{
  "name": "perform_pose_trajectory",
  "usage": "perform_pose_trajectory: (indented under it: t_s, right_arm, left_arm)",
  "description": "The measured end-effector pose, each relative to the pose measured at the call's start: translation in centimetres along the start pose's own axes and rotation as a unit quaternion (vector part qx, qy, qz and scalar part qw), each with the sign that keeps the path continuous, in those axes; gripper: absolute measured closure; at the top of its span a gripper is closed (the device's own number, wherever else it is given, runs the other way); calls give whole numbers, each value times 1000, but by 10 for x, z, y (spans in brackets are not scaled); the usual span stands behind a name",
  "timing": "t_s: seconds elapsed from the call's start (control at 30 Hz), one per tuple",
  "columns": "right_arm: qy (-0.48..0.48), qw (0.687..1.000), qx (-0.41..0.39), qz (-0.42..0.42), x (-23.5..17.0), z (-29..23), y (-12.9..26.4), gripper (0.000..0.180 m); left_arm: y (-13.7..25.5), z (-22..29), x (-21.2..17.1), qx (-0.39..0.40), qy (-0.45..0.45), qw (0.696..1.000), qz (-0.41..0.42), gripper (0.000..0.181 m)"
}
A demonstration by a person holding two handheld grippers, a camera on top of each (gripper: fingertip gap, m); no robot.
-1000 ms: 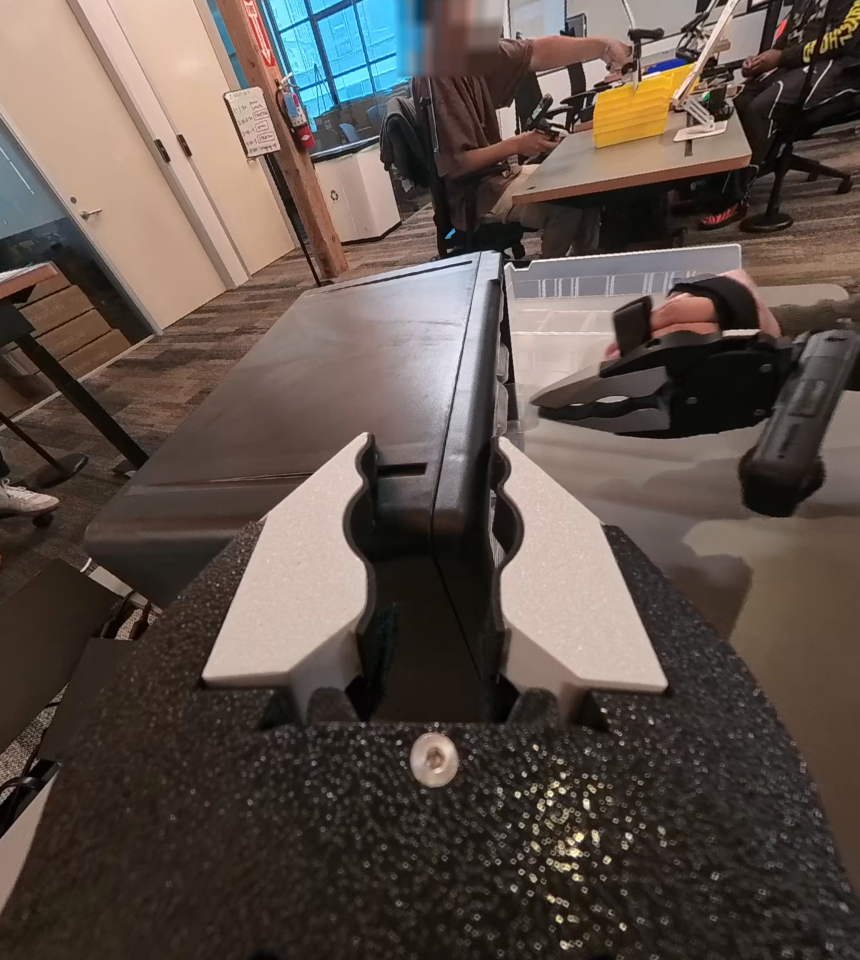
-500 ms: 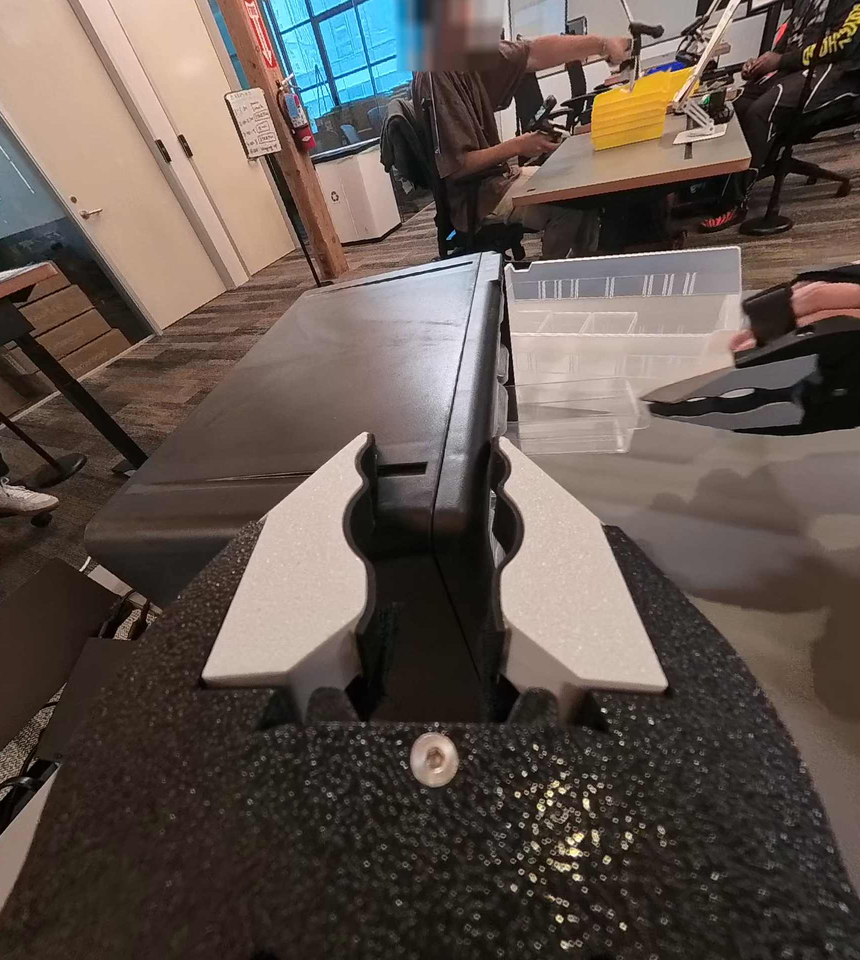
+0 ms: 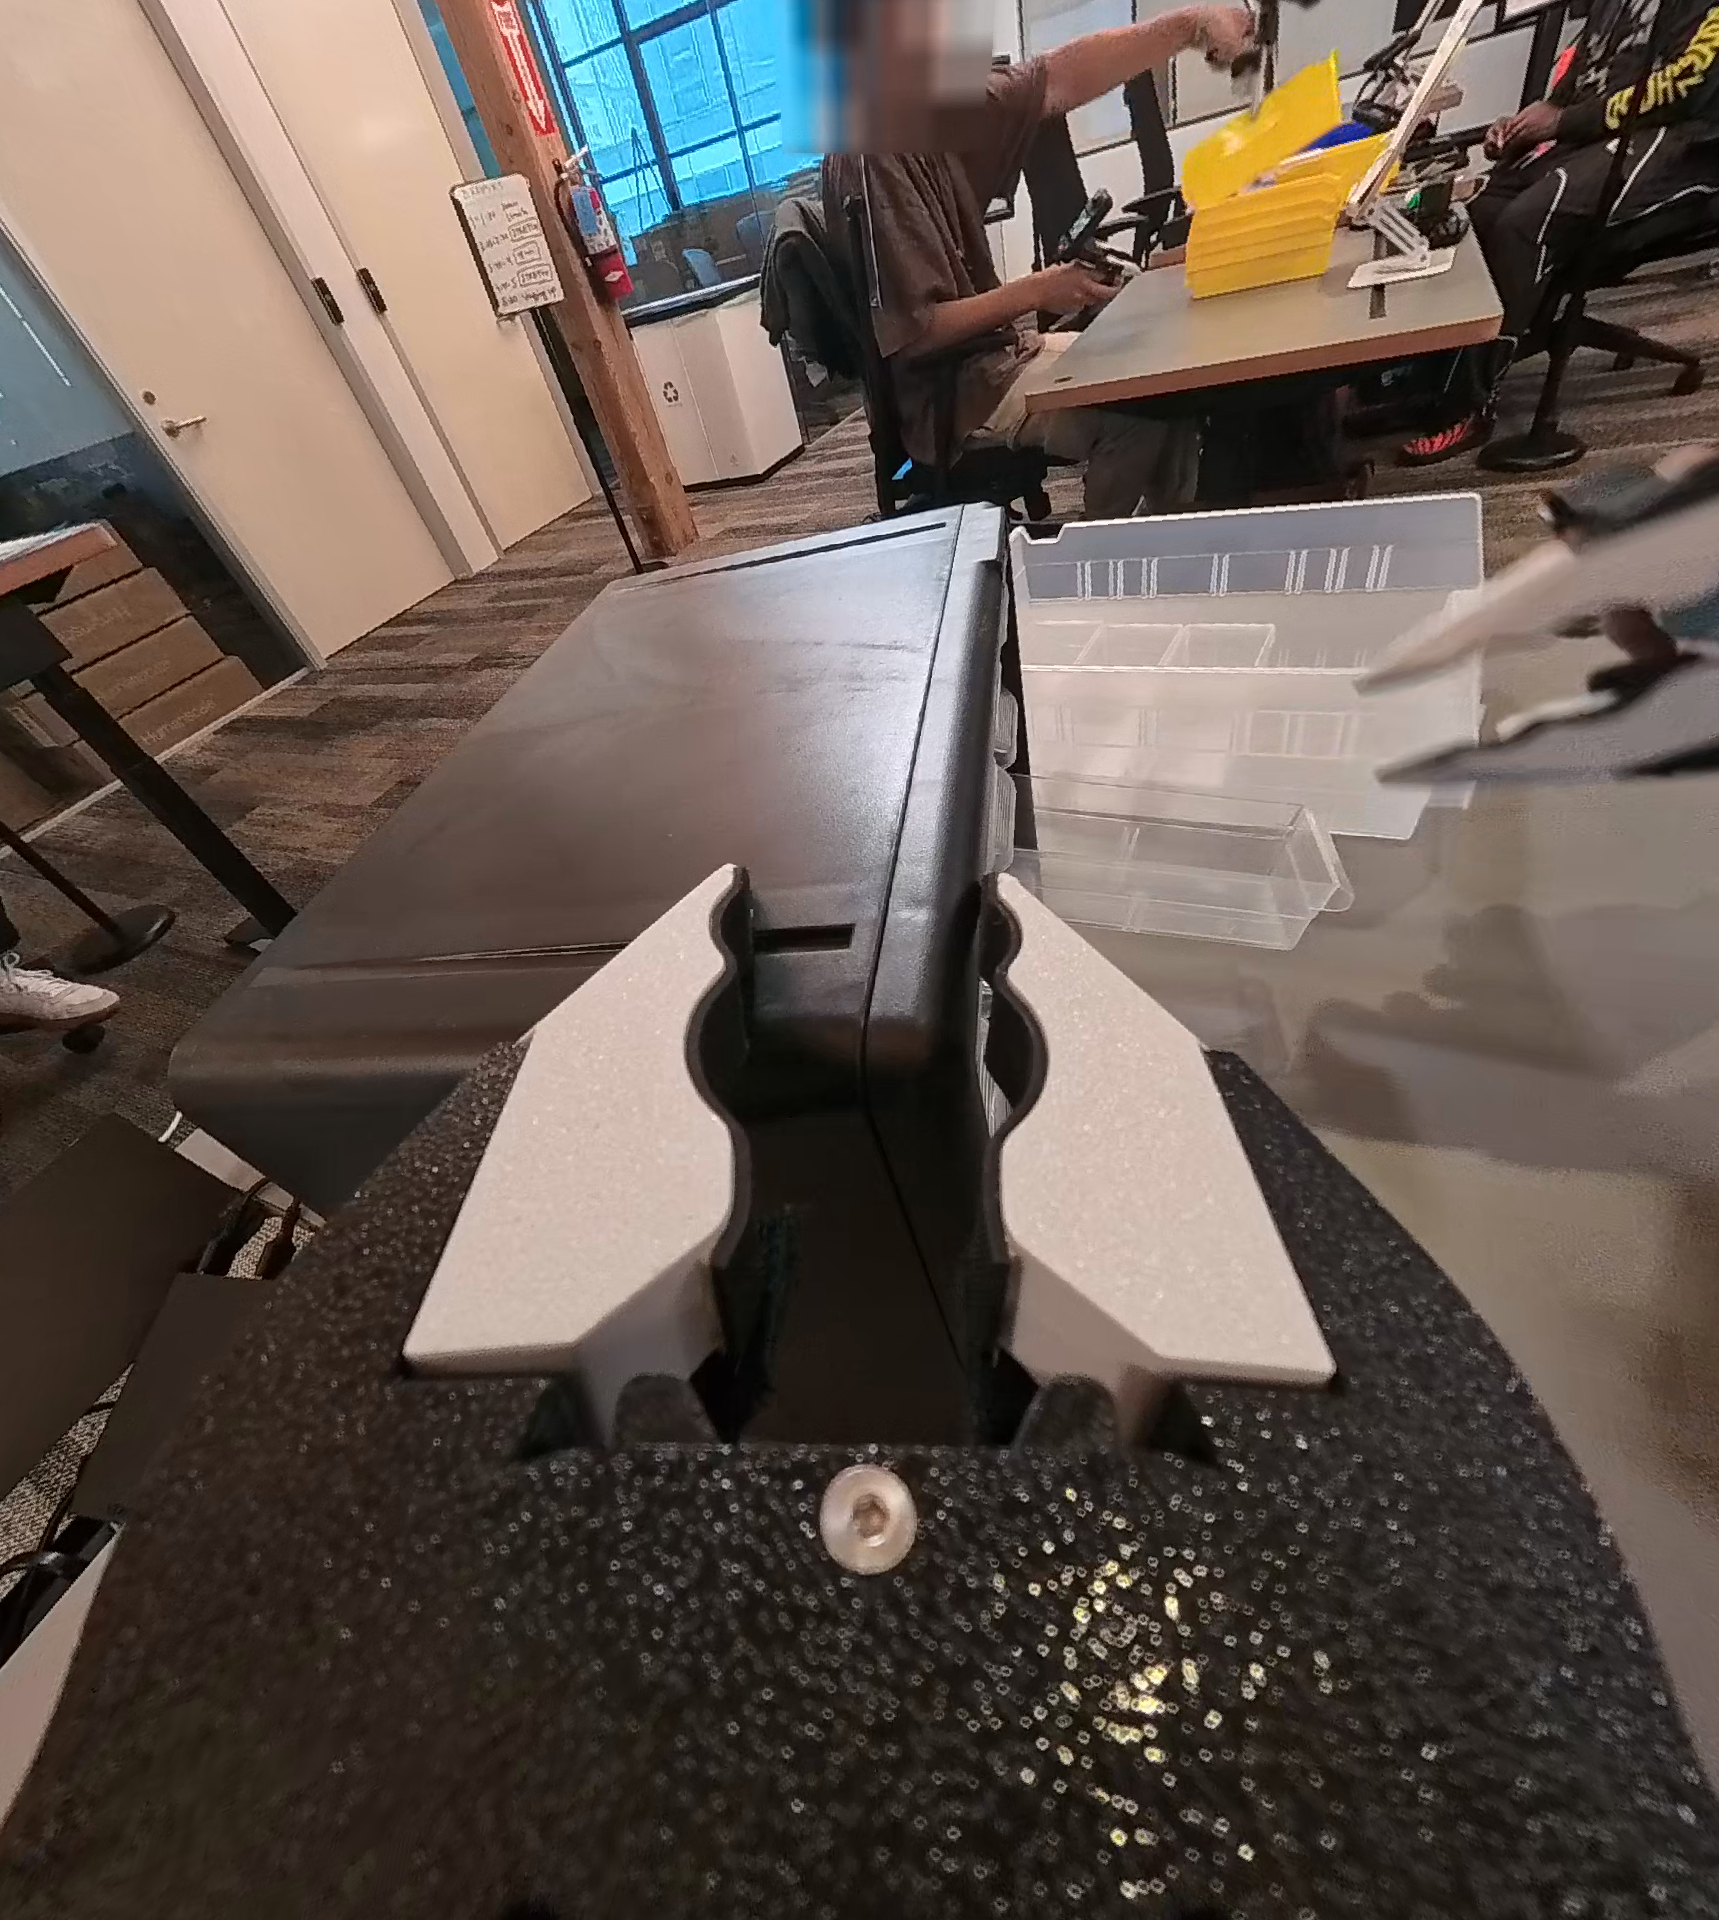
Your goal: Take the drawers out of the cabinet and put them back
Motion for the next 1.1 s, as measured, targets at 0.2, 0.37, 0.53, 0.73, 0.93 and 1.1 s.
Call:
perform_pose_trajectory:
  t_s: [0.2,0.37,0.53,0.73,0.93,1.1]
  right_arm:
    - [-207,973,89,-56,-6,22,-35,153]
    - [-276,949,110,-111,-14,26,-65,154]
    - [-342,918,146,-140,-25,23,-86,155]
    - [-358,907,162,-153,-23,22,-87,176]
    - [-361,902,169,-166,-13,28,-78,177]
    - [-402,871,206,-193,-6,36,-74,178]
  left_arm:
    - [0,0,0,1,0,1000,-1,139]
    - [0,0,0,0,0,1000,-1,139]
    - [0,0,0,0,0,1000,-1,139]
    - [0,0,0,0,0,1000,0,139]
    - [-1,0,0,-1,-1,1000,0,139]
    - [0,0,0,-2,1,1000,-1,139]
Point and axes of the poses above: each gripper's, where its closed fingertips meet, y back along the fingers, x out of its top, z = x × y across the jaws, the point moved 6 cm from there along y, back along the fingers, and after that the axes turned 9 degrees about x, right-handed, at the moved point
